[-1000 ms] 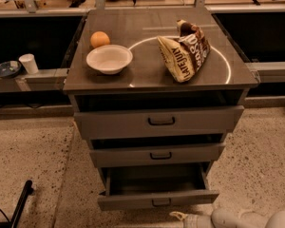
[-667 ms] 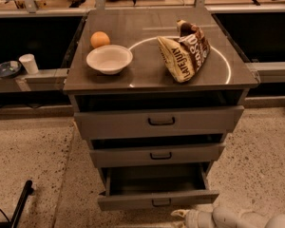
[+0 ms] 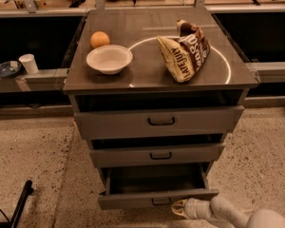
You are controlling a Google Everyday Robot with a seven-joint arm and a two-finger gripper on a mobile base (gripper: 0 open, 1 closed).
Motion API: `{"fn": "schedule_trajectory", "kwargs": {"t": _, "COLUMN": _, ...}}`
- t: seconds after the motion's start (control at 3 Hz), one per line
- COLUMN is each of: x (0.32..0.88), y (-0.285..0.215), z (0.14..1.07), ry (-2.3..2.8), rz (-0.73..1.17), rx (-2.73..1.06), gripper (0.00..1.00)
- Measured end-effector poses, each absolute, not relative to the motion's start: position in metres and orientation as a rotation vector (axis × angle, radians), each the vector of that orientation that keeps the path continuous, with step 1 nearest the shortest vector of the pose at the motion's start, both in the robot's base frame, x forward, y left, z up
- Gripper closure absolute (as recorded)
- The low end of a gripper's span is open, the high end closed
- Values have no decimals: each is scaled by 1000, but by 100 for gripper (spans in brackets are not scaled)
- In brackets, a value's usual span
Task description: Close bottom drawer
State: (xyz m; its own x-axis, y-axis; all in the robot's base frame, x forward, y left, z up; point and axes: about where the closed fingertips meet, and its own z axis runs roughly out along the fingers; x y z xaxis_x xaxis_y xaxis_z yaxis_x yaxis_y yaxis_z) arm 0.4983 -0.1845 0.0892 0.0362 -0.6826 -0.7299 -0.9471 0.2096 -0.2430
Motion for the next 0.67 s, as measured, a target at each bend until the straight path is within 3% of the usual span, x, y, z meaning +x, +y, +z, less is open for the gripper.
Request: {"fn": "schedule_trajectory", "kwargs": {"t": 0.67, "x": 528, "y": -171, "z": 101, "ry": 1599, "rz": 445, "rx": -1500, "gripper": 54}}
